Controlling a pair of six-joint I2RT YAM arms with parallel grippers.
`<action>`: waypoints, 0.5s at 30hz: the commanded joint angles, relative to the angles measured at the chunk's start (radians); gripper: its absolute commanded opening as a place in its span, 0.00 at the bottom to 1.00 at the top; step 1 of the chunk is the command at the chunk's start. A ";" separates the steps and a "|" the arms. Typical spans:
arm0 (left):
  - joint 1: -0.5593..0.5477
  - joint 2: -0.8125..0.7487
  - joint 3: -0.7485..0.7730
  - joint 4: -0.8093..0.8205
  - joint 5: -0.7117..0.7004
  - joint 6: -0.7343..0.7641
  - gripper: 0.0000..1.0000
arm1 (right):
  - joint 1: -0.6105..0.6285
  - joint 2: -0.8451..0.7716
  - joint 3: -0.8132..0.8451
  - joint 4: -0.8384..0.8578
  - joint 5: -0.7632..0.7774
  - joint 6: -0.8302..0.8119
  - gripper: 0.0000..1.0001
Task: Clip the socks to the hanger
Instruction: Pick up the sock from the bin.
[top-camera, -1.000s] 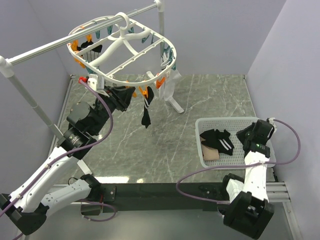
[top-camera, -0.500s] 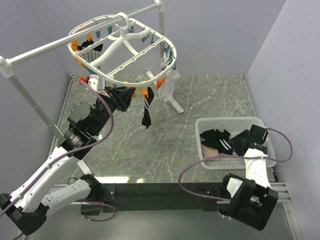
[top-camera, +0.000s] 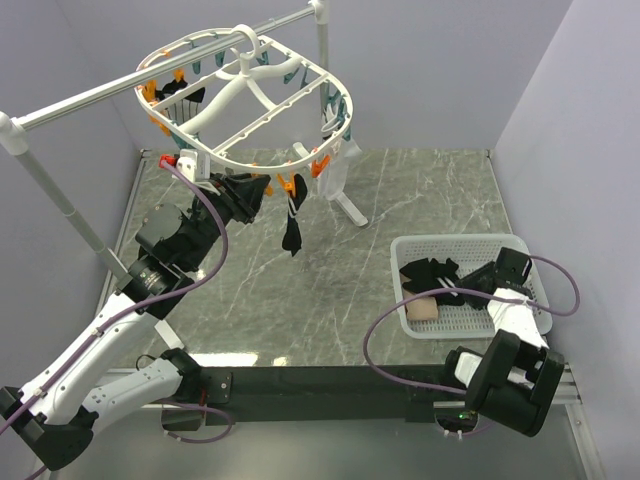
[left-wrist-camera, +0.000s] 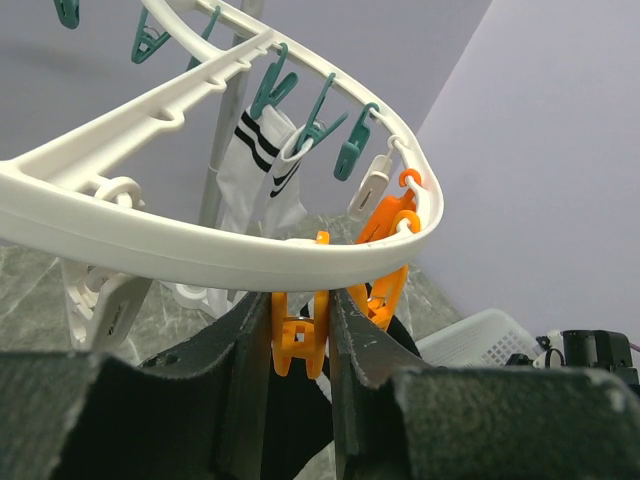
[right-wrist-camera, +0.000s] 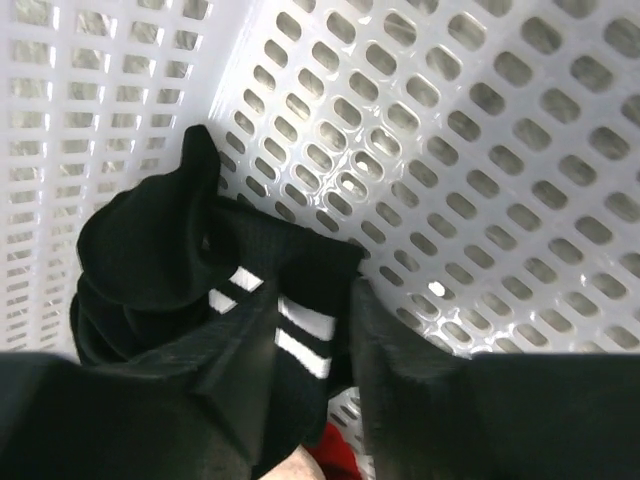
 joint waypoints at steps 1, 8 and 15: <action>0.006 -0.019 -0.001 0.055 -0.012 0.015 0.24 | 0.008 0.026 0.006 0.073 -0.026 0.009 0.39; 0.008 -0.022 -0.001 0.052 -0.014 0.014 0.24 | 0.016 -0.017 0.032 0.038 -0.025 -0.013 0.00; 0.008 -0.016 0.003 0.054 -0.003 0.009 0.24 | 0.023 -0.233 0.094 -0.027 0.028 -0.072 0.00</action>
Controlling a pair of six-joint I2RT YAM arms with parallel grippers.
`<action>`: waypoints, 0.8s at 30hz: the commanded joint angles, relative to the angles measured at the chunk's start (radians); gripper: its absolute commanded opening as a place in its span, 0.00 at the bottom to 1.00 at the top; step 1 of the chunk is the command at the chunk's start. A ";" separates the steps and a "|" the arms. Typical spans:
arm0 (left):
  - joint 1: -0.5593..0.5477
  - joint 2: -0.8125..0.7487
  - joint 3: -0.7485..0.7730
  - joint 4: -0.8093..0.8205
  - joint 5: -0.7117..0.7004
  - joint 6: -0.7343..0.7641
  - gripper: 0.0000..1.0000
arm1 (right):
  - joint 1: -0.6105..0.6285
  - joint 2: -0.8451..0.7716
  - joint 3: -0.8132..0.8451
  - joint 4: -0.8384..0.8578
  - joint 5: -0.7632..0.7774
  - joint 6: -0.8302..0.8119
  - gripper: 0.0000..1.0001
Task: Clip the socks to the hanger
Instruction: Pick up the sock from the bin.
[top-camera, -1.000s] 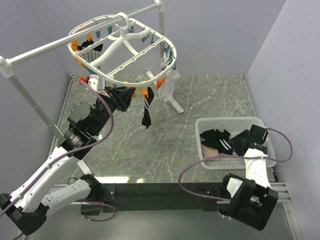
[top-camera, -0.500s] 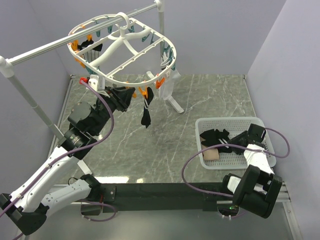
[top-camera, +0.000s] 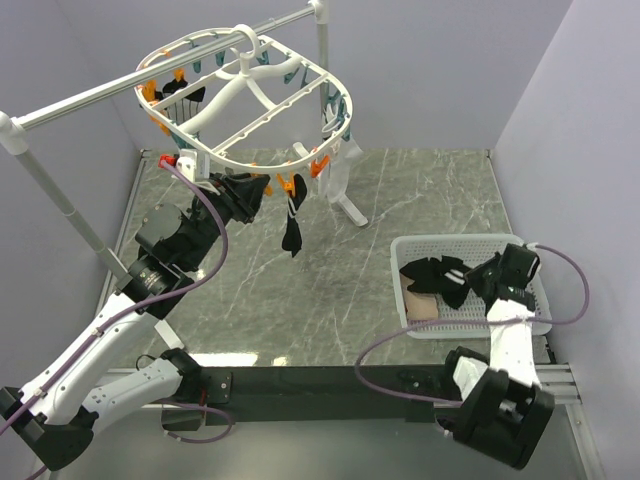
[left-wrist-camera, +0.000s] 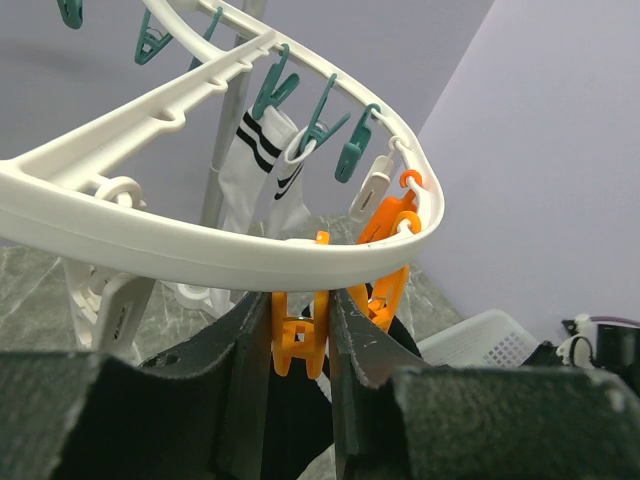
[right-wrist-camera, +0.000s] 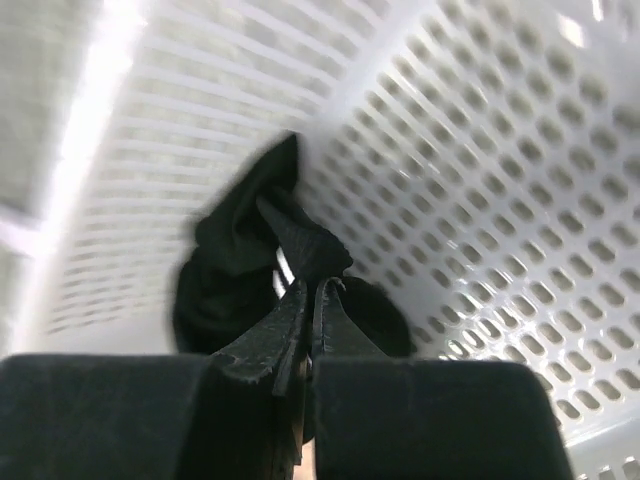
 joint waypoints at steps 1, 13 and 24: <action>0.005 -0.012 0.003 0.054 0.001 0.007 0.24 | 0.008 -0.120 0.064 0.003 0.014 -0.054 0.00; 0.005 -0.009 0.009 0.055 0.015 0.002 0.24 | 0.020 -0.347 0.061 0.082 -0.121 -0.100 0.00; 0.005 -0.011 -0.001 0.057 0.009 0.004 0.24 | 0.068 -0.351 -0.028 0.031 -0.139 -0.134 0.00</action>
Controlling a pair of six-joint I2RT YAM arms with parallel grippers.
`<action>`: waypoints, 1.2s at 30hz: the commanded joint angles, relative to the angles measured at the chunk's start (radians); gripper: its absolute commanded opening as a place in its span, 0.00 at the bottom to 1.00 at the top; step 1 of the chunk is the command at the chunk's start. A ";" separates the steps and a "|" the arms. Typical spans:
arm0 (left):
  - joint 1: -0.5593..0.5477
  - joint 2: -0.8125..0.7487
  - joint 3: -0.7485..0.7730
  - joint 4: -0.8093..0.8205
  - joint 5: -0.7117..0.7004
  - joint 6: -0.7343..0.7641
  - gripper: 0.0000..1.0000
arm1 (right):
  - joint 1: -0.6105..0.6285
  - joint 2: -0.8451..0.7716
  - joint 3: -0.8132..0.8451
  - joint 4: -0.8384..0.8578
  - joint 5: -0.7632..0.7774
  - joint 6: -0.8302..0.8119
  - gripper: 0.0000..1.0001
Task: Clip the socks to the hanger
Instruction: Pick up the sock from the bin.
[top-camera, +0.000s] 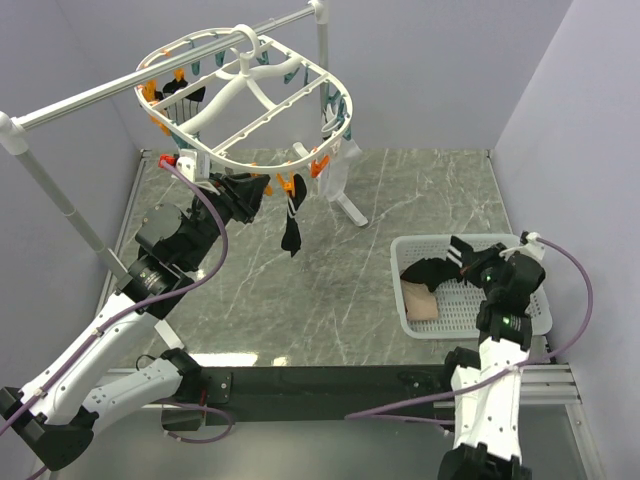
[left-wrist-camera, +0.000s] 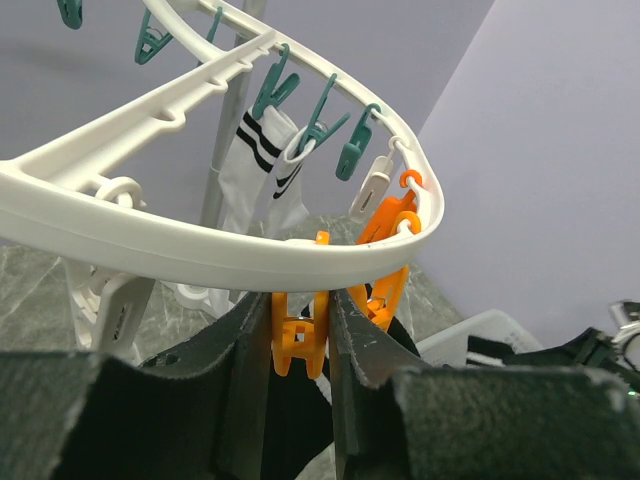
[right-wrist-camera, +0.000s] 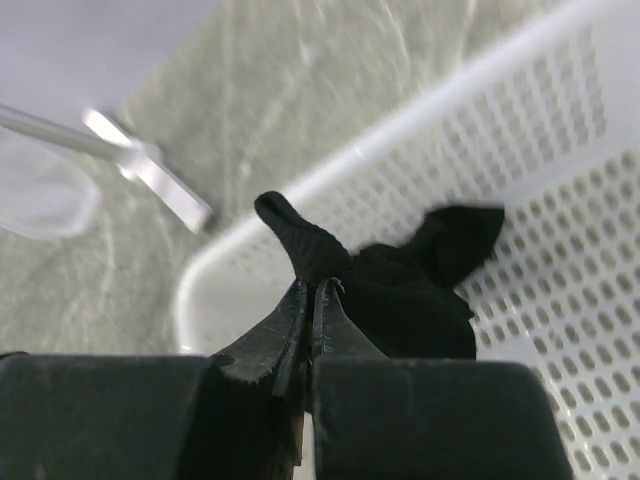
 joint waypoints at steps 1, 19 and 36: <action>0.005 -0.010 -0.001 0.058 0.009 0.003 0.24 | 0.008 0.086 -0.044 -0.017 -0.046 -0.029 0.00; 0.010 0.003 -0.004 0.063 0.008 0.003 0.24 | 0.072 0.362 0.036 -0.028 0.012 -0.041 0.47; 0.014 0.001 -0.004 0.065 0.017 -0.002 0.24 | 0.164 0.365 0.148 -0.117 0.306 -0.046 0.54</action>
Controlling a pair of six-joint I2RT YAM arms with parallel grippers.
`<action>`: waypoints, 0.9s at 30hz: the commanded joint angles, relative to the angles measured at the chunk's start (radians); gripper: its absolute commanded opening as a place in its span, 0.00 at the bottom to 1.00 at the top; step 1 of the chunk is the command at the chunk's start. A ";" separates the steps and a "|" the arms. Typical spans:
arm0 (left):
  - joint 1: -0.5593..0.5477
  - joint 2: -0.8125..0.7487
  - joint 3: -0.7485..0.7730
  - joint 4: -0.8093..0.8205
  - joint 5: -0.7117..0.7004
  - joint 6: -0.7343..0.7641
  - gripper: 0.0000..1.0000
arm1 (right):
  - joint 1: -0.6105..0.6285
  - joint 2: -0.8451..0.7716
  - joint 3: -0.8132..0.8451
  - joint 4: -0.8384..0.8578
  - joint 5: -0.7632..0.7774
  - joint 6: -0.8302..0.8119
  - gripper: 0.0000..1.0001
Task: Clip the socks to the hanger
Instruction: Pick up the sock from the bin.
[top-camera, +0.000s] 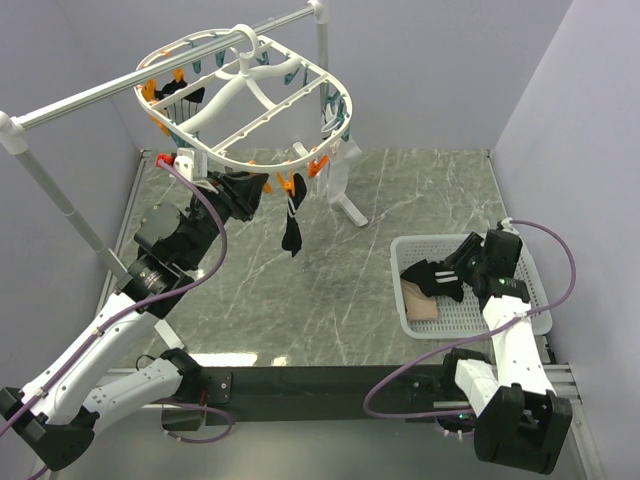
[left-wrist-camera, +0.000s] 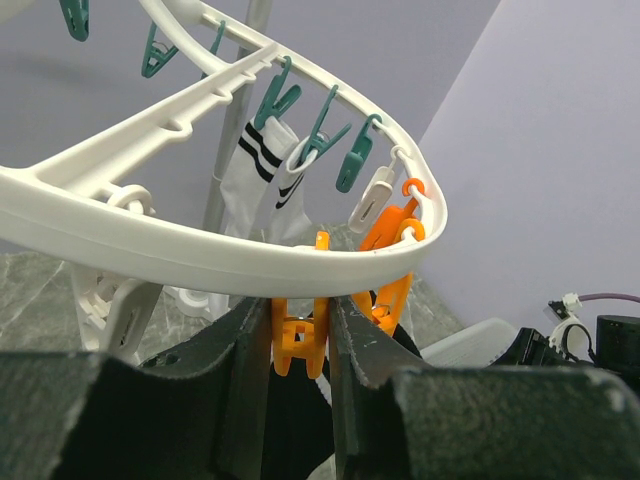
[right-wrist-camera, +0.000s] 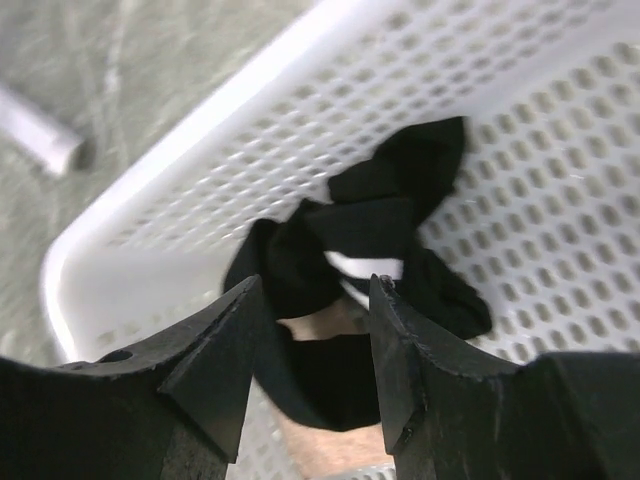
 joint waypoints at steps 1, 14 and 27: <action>0.005 -0.001 -0.003 0.044 0.016 -0.001 0.24 | 0.009 -0.001 0.055 -0.016 0.173 0.020 0.54; 0.005 -0.009 -0.005 0.044 0.012 0.003 0.24 | 0.004 0.099 0.008 0.146 0.132 0.028 0.54; 0.007 -0.009 -0.005 0.046 0.015 0.000 0.24 | 0.006 0.140 -0.023 0.180 0.172 0.020 0.49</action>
